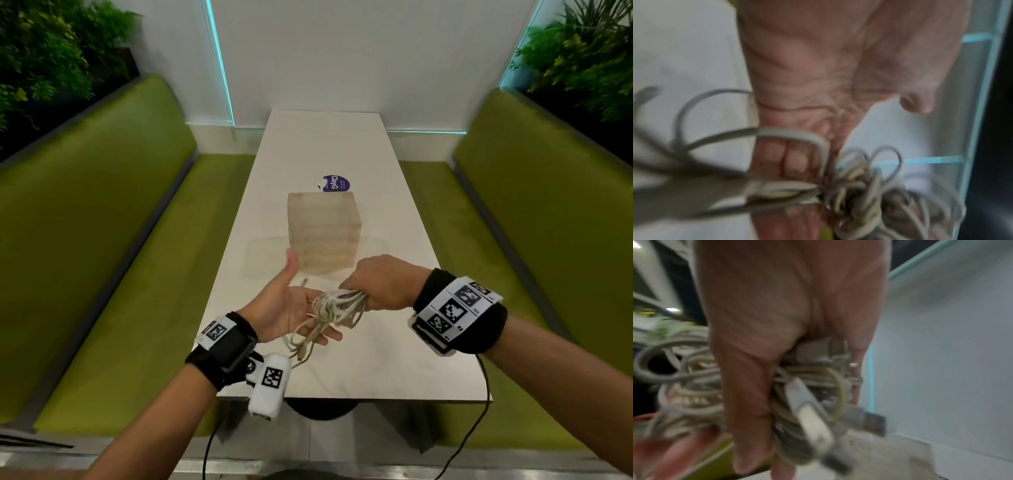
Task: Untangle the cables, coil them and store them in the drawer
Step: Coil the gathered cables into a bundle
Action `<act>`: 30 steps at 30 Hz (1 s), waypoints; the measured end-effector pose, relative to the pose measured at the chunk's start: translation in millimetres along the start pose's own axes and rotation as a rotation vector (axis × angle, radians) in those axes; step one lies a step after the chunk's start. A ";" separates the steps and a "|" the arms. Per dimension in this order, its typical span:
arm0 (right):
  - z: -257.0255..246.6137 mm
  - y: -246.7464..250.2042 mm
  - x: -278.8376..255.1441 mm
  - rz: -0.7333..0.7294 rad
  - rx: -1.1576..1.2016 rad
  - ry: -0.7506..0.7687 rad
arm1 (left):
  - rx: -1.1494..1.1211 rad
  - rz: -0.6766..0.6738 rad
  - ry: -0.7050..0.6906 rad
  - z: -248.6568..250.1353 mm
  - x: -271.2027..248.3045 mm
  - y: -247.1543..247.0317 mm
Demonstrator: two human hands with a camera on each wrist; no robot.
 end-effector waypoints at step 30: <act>-13.2 -6.8 14.1 -0.118 0.254 -0.072 | 0.415 0.229 -0.210 -4.1 3.6 4.4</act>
Point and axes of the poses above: each hand's wrist, its own x-axis towards the middle knuckle, its own y-axis out of the back of the hand, z = x × y, the point moved 4 cm from there along x, towards the middle knuckle, and after that the axes turned 11 degrees about -y, right-handed, at the moved point
